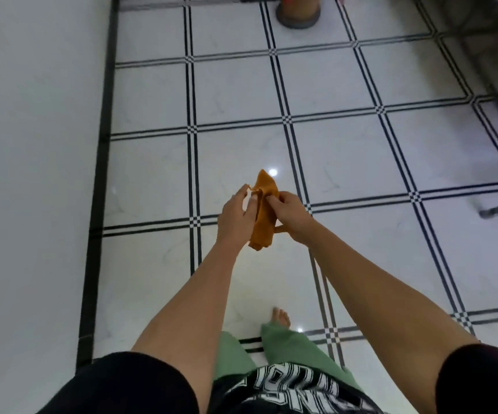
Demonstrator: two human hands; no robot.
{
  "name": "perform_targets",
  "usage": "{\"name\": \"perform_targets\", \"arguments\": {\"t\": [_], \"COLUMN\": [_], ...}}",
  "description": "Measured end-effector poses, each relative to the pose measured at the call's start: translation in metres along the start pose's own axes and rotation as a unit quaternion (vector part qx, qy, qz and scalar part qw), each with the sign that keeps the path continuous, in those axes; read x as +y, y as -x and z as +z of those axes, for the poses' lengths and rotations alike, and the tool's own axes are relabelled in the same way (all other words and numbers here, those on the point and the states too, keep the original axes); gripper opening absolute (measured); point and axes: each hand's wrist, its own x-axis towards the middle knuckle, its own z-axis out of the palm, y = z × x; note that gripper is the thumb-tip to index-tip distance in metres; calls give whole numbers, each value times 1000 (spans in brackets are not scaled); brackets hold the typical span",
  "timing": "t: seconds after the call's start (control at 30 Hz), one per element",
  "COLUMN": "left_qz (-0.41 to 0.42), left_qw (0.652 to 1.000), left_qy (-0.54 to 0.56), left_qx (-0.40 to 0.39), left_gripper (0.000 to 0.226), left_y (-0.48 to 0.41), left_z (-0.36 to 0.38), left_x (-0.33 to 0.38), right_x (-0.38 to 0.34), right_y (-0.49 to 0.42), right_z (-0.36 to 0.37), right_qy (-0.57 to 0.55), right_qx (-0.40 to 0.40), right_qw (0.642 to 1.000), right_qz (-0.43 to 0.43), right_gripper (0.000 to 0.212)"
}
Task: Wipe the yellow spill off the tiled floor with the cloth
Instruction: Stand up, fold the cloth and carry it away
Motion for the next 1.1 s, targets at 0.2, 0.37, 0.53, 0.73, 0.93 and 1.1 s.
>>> {"name": "perform_targets", "arguments": {"t": [0.2, 0.37, 0.53, 0.73, 0.93, 1.1], "left_qz": [-29, -48, -40, -88, -110, -148], "left_qw": [988, 975, 964, 932, 916, 875], "left_qy": [141, 187, 215, 283, 304, 293], "left_qx": [59, 112, 153, 209, 238, 356], "left_gripper": [37, 22, 13, 22, 34, 23], "left_y": [-39, -102, -167, -255, -311, -344], "left_z": [-11, -35, -63, -111, -149, -171], "left_x": [64, 94, 100, 122, 140, 144], "right_x": [-67, -129, -196, -287, -350, -396], "right_y": [-26, -78, -144, -226, -283, -342], "right_z": [-27, -44, -40, -24, -10, 20], "right_qy": [45, 127, 231, 292, 245, 307], "right_qx": [-31, -121, -170, -196, -282, -313], "right_qw": [997, 980, 949, 922, 916, 880], "right_qz": [-48, -98, -131, -159, -149, -185], "right_gripper": [37, 59, 31, 23, 26, 19]}}
